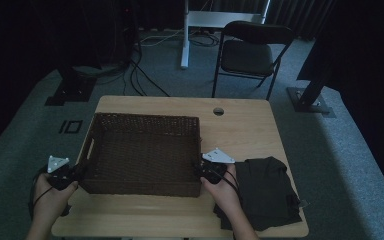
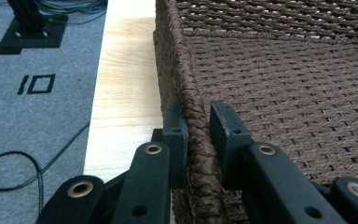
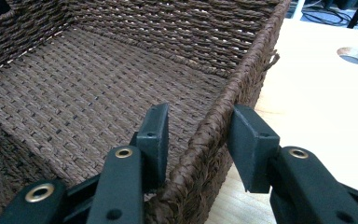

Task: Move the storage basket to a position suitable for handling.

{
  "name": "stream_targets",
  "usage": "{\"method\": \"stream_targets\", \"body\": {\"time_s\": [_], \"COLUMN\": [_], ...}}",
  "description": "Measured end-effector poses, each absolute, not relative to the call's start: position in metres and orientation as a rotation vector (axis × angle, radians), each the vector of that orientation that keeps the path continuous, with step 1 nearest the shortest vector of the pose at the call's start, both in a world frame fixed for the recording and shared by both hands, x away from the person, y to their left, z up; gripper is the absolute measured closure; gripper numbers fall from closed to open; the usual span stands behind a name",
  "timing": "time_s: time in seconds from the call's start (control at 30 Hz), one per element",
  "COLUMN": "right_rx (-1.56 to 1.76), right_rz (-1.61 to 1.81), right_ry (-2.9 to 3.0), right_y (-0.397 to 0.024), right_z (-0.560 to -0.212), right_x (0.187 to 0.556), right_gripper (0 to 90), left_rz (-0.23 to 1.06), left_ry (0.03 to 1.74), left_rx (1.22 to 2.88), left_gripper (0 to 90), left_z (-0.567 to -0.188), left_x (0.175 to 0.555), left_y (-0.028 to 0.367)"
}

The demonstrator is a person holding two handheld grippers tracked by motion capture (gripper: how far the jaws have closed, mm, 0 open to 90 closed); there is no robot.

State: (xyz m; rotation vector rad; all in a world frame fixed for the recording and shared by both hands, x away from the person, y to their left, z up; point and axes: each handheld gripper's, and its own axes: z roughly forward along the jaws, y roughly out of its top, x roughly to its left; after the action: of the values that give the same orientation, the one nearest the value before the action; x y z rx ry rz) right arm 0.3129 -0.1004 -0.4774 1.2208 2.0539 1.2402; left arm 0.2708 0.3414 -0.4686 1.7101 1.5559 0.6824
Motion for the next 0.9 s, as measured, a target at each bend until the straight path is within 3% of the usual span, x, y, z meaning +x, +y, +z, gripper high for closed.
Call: {"method": "stream_targets", "body": {"time_s": [0.17, 0.33, 0.43, 0.5, 0.6, 0.9], "right_rx": [1.229, 1.193, 1.168, 1.156, 1.139, 1.056], "right_rz": [1.243, 1.229, 1.225, 1.255, 1.285, 1.305], "right_ry": [2.059, 2.094, 2.103, 2.100, 2.116, 2.108], "right_y": [-0.100, -0.102, -0.103, -0.105, -0.106, -0.107], "right_z": [-0.477, -0.475, -0.473, -0.473, -0.474, -0.466], "right_x": [0.313, 0.317, 0.318, 0.320, 0.322, 0.323], "right_gripper": [57.5, 47.4, 41.0, 30.2, 22.2, 13.4], "left_rz": [0.662, 0.645, 0.609, 0.626, 0.636, 0.639], "left_ry": [1.549, 1.516, 1.473, 1.450, 1.428, 1.376], "left_rx": [1.700, 1.728, 1.737, 1.758, 1.788, 1.749], "left_gripper": [77.2, 73.8, 60.0, 48.3, 34.3, 22.0], "left_z": [-0.469, -0.470, -0.469, -0.467, -0.462, -0.449], "left_x": [0.272, 0.273, 0.274, 0.275, 0.275, 0.274], "left_y": [0.344, 0.346, 0.347, 0.348, 0.349, 0.353]}}
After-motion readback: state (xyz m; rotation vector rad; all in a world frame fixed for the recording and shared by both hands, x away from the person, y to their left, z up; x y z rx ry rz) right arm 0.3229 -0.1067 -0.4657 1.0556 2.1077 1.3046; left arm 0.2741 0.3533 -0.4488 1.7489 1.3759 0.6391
